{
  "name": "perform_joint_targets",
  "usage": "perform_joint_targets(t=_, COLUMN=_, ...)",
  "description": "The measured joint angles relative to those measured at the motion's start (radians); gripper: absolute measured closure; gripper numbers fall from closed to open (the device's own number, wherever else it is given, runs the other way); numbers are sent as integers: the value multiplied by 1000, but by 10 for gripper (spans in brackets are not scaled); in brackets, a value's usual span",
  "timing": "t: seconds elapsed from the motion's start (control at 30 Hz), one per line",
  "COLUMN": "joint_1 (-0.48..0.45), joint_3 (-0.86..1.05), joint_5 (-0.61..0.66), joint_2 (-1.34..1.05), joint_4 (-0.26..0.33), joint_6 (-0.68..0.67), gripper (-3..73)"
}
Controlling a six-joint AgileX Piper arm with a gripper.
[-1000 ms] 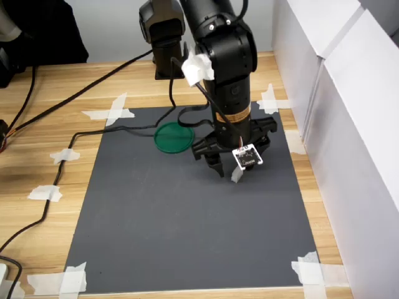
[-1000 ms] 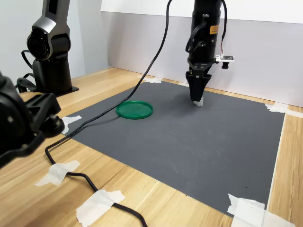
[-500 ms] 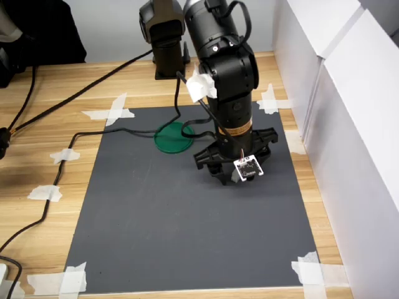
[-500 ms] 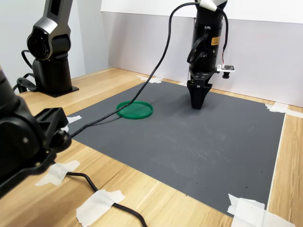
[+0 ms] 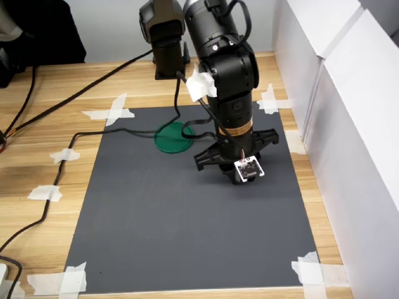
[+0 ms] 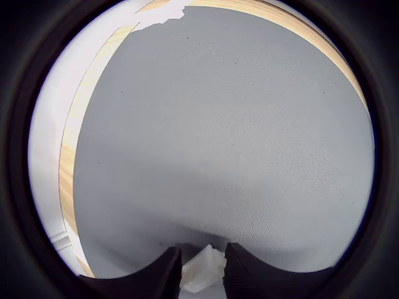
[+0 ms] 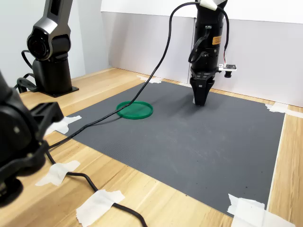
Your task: Grasp a white terminal and put it on the green lid.
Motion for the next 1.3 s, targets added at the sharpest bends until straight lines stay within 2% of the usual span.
perform_joint_targets(t=0.3, joint_1=-35, joint_3=59, joint_5=129, joint_2=-208, joint_4=-11, joint_6=-106, gripper=448)
perform_joint_targets(t=0.53, joint_1=-167, joint_3=289, joint_5=159, joint_2=-411, joint_4=-63, joint_6=-269, gripper=448)
perform_joint_targets(t=0.6, joint_1=-218, joint_3=367, joint_5=143, joint_2=-459, joint_4=-87, joint_6=-318, gripper=448)
perform_joint_targets(t=0.8, joint_1=-309, joint_3=522, joint_5=26, joint_2=-506, joint_4=-102, joint_6=-366, gripper=448)
perform_joint_targets(t=1.03, joint_1=-312, joint_3=566, joint_5=-65, joint_2=-485, joint_4=-77, joint_6=-382, gripper=448)
perform_joint_targets(t=1.3, joint_1=-312, joint_3=567, joint_5=-100, joint_2=-449, joint_4=-57, joint_6=-417, gripper=432)
